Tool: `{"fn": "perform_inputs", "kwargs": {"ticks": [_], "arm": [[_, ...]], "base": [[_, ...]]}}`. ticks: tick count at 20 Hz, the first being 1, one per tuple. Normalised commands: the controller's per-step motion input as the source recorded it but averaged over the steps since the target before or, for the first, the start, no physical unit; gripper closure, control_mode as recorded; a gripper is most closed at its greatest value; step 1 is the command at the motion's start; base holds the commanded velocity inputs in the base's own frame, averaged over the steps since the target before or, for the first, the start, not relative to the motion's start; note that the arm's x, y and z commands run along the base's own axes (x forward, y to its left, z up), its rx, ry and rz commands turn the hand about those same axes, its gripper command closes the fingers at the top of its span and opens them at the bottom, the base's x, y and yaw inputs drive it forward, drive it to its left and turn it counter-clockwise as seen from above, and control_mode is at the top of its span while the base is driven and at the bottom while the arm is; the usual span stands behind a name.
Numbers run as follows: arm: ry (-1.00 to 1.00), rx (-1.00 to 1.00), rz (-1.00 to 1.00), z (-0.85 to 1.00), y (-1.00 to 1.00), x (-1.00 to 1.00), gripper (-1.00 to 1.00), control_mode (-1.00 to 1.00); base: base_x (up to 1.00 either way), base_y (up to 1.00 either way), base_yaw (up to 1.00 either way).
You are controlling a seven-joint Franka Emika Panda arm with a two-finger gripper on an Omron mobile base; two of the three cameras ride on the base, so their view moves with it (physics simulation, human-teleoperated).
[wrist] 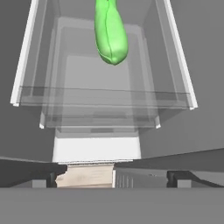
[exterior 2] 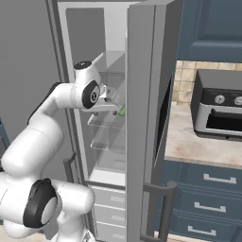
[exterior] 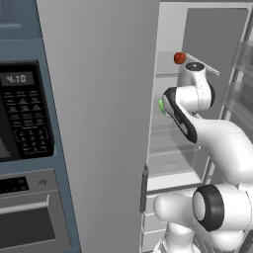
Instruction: Place the cold items (apple and corn) from the fridge in one tupperware on the dining counter. Place the warm items (hot dog and kebab skewer) in the stove area in another tupperware.
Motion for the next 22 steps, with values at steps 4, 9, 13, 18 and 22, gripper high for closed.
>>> {"fn": "perform_inputs", "kwargs": {"ticks": [4, 9, 13, 18, 22], "arm": [[0.0, 0.0, 0.0, -0.06, -0.01, 0.28, -1.0, -1.0], [-0.01, 0.01, 0.0, -0.26, 0.0, 0.44, -1.0, -1.0], [0.08, -0.02, 0.0, -0.34, -0.08, 0.31, -1.0, -1.0], [-0.02, -0.03, 0.0, -0.25, -0.02, 0.44, -1.0, -1.0], [-0.13, 0.0, 0.0, -0.08, -0.02, 0.41, -1.0, -1.0]], "base": [[0.0, 0.0, 0.0], [0.0, 0.0, 0.0], [0.0, 0.0, 0.0], [0.0, 0.0, 0.0], [0.0, 0.0, 0.0]]}}
